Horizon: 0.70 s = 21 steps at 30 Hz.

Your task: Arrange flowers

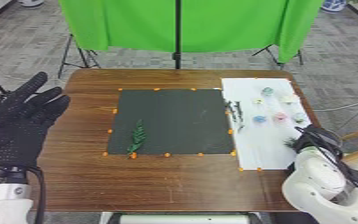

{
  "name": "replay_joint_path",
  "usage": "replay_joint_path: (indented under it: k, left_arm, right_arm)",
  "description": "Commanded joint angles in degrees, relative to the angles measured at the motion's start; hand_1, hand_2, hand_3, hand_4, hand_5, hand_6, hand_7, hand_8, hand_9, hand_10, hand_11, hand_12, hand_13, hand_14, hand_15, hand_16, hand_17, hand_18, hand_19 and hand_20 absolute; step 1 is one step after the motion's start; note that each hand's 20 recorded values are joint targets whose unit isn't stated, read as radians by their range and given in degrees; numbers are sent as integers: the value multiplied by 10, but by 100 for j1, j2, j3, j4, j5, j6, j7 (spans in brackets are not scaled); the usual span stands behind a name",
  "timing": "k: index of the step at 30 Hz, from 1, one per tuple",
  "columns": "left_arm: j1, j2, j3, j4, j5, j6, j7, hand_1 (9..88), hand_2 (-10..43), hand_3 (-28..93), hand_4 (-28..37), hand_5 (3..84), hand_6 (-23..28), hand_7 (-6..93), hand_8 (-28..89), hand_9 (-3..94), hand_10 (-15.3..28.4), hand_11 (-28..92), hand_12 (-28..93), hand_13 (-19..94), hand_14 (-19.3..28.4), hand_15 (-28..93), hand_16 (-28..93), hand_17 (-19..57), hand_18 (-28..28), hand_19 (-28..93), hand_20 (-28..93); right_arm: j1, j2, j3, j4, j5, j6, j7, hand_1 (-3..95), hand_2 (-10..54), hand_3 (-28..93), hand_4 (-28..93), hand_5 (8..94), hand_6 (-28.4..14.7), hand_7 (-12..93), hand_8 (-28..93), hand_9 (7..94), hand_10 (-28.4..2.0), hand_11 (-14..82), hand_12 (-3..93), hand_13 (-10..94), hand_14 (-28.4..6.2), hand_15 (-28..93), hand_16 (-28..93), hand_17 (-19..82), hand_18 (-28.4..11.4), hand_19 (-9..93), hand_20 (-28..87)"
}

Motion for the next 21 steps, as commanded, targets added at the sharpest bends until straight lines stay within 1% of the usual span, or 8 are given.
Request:
replay_joint_path:
  k: [1, 5, 6, 9, 13, 16, 19, 21]
  left_arm:
    - [45, -54, 32, -11, -12, 53, -26, 231, 71, 805, -236, 371, 96, 186, -113, 361, 211, 312, 113, 266, 284, 553, -104, -79, 246, 592, 135]
    - [77, -71, 1, -22, -4, 68, -18, 231, 71, 805, -235, 371, 96, 186, -113, 361, 211, 313, 113, 266, 283, 553, -103, -79, 246, 592, 135]
    - [76, -83, -9, -26, 10, 72, -50, 231, 70, 805, -235, 371, 96, 186, -113, 361, 211, 313, 113, 266, 283, 554, -103, -79, 246, 592, 135]
    - [80, -86, -23, -27, 27, 41, -72, 230, 70, 806, -235, 371, 97, 186, -113, 361, 211, 312, 113, 267, 283, 553, -103, -80, 247, 593, 135]
    - [75, -78, -25, -29, 23, 61, -69, 231, 71, 805, -235, 372, 97, 186, -113, 361, 211, 311, 113, 266, 283, 554, -103, -80, 246, 592, 135]
    - [54, -90, 3, -33, 34, 67, -82, 231, 71, 805, -235, 372, 97, 185, -113, 361, 211, 312, 114, 266, 283, 554, -104, -79, 246, 592, 135]
    - [68, -86, -22, -40, 37, 69, -110, 230, 71, 805, -234, 372, 97, 185, -113, 361, 211, 311, 113, 266, 283, 553, -103, -80, 247, 593, 135]
    - [78, -85, -19, -45, 48, 77, -81, 231, 71, 805, -235, 372, 97, 186, -113, 361, 211, 311, 113, 266, 283, 553, -103, -79, 247, 592, 135]
  right_arm:
    - [201, 145, -272, 57, -517, 446, -48, 633, -95, 614, -256, 826, -78, 124, 38, 865, -139, 206, 220, 785, -91, 638, 68, 504, -166, 932, -246]
    - [373, 241, -471, 12, -851, 707, -6, 627, -95, 638, -280, 856, -65, 122, 47, 902, -128, 188, 220, 838, -79, 595, 83, 564, -161, 932, -168]
    - [397, 251, -488, -6, -890, 756, 5, 621, -95, 646, -282, 865, -57, 125, 51, 920, -124, 187, 221, 862, -70, 573, 103, 586, -153, 932, -136]
    - [521, 277, -551, -47, -995, 820, 26, 612, -95, 656, -283, 880, -44, 133, 53, 934, -120, 208, 212, 896, -56, 543, 125, 607, -146, 932, -97]
    - [724, 299, -650, -73, -1067, 807, 18, 601, -95, 669, -283, 893, -26, 138, 54, 937, -107, 251, 204, 931, -43, 505, 164, 629, -135, 932, -55]
    - [789, 289, -488, -104, -641, 249, -44, 598, -95, 674, -283, 895, -24, 139, 56, 937, -106, 260, 205, 935, -39, 502, 171, 631, -131, 932, -48]
    - [776, 206, 25, -224, 348, -822, -113, 585, -95, 687, -282, 864, -32, 142, 62, 936, -101, 212, 238, 922, -39, 501, 193, 613, -139, 932, -14]
    - [887, 254, 72, -225, 603, -1203, -107, 528, -95, 702, -274, 761, -53, 123, 16, 907, -122, 251, 206, 901, -47, 535, 186, 586, -158, 932, 45]
